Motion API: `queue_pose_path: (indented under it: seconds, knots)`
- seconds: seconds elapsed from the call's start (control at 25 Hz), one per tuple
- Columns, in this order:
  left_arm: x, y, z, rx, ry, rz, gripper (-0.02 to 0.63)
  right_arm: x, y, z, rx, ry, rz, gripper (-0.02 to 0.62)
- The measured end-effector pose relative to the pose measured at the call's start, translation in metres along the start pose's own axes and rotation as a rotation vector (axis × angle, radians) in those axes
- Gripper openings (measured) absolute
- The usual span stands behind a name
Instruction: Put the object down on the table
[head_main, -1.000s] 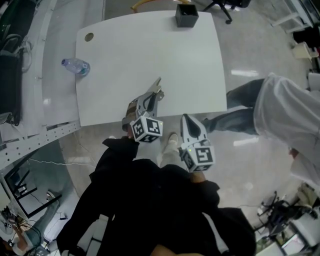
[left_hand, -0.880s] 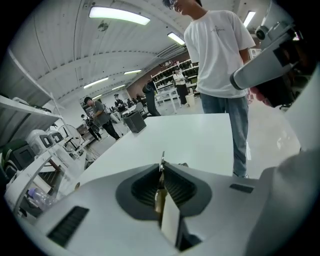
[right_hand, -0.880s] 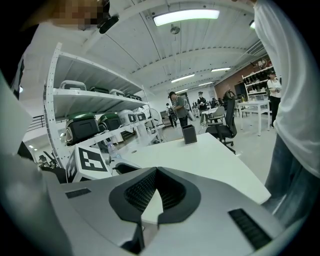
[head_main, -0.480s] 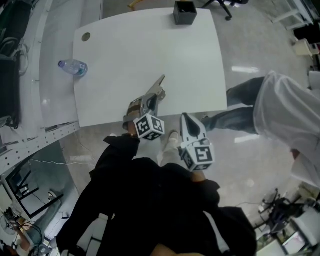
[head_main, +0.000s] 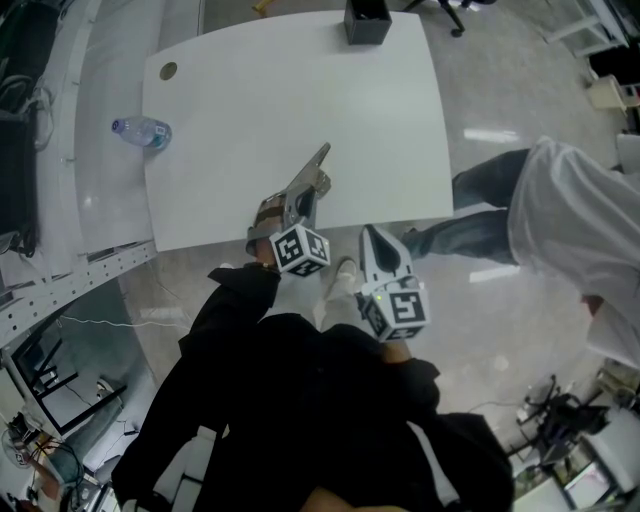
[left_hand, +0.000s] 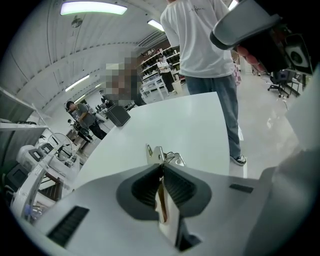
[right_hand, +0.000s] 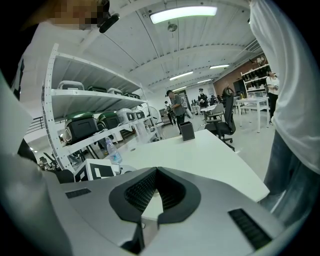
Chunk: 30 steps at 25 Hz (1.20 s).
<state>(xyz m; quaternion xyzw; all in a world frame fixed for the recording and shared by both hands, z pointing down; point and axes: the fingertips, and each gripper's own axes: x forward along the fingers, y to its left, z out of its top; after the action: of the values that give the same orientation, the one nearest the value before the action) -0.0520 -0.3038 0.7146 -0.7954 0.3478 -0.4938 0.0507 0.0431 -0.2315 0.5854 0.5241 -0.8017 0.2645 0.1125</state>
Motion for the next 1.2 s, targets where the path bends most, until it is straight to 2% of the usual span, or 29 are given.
queue_pose_path:
  seconds: [0.36, 0.48, 0.6, 0.64, 0.8, 1.2]
  knots:
    - [0.005, -0.011, -0.003, 0.032, 0.02, -0.015, 0.031, -0.005, -0.008, -0.003, 0.006, -0.001, -0.027, 0.0]
    - [0.007, -0.012, -0.004, 0.015, 0.025, -0.015, 0.034, -0.007, -0.013, -0.006, 0.006, -0.007, -0.044, 0.0]
    - [0.008, -0.014, -0.004, -0.011, 0.024, -0.029, 0.038, -0.009, -0.01, -0.007, 0.013, 0.002, -0.026, 0.0]
    - [0.007, -0.015, -0.003, -0.019, 0.02, -0.031, 0.061, -0.01, -0.009, -0.006, 0.014, 0.003, -0.021, 0.002]
    - [0.0, -0.011, 0.002, -0.024, -0.001, -0.006, 0.106, -0.014, -0.007, -0.006, 0.009, 0.007, -0.02, 0.0]
    - [-0.023, -0.008, 0.008, -0.039, -0.009, 0.024, 0.109, -0.025, -0.003, -0.003, -0.005, -0.019, -0.024, 0.0]
